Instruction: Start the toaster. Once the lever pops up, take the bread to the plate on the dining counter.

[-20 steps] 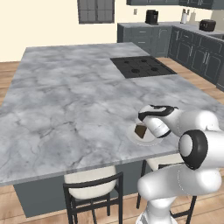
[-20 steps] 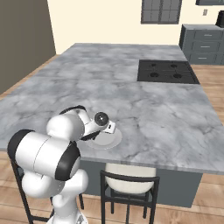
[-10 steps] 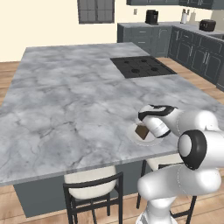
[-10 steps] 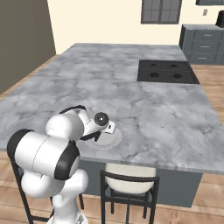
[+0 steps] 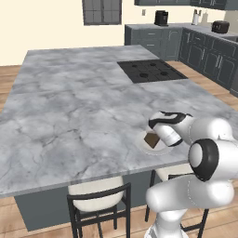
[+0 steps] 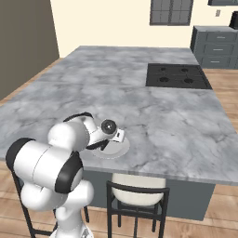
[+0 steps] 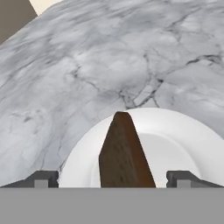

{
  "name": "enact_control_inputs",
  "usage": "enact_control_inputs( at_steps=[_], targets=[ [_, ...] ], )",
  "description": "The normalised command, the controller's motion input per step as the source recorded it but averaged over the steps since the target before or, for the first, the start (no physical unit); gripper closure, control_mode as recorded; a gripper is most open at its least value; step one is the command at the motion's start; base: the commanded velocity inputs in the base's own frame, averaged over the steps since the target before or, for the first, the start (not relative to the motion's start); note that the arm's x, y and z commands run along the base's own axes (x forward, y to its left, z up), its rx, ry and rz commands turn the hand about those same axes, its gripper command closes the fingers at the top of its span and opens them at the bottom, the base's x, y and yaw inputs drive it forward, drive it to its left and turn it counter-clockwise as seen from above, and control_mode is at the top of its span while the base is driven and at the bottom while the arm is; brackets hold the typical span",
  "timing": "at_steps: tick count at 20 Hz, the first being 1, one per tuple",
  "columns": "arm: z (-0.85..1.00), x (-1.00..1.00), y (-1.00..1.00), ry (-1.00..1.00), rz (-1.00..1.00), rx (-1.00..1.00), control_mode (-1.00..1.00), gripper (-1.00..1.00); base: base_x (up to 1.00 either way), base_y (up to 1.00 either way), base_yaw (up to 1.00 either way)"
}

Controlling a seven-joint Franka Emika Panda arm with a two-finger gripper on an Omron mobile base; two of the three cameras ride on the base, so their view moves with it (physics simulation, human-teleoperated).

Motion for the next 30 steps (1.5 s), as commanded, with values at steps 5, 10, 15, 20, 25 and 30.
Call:
enact_control_inputs(
  at_steps=[5, 10, 15, 20, 25, 30],
  targets=[
    [0.03, 0.00, -0.08, 0.03, -0.04, -0.08, -1.00, -1.00, 0.00, 0.00, 0.00],
    [0.19, 0.01, -0.06, 0.06, -0.07, -0.06, -1.00, -1.00, 0.00, 0.00, 0.00],
    [0.46, 0.00, -0.12, 0.10, -0.08, -0.01, -1.00, -1.00, 0.00, 0.00, 0.00],
    [0.57, 0.00, -0.11, 0.12, -0.08, 0.00, -1.00, -1.00, 0.00, 0.00, 0.00],
    [0.57, -0.26, 0.00, 0.14, -0.05, 0.00, -1.00, -1.00, 0.00, 0.00, 0.00],
    [0.51, -0.63, 0.17, 0.15, -0.01, 0.00, -1.00, -1.00, 0.00, 0.00, 0.00]
  ],
)
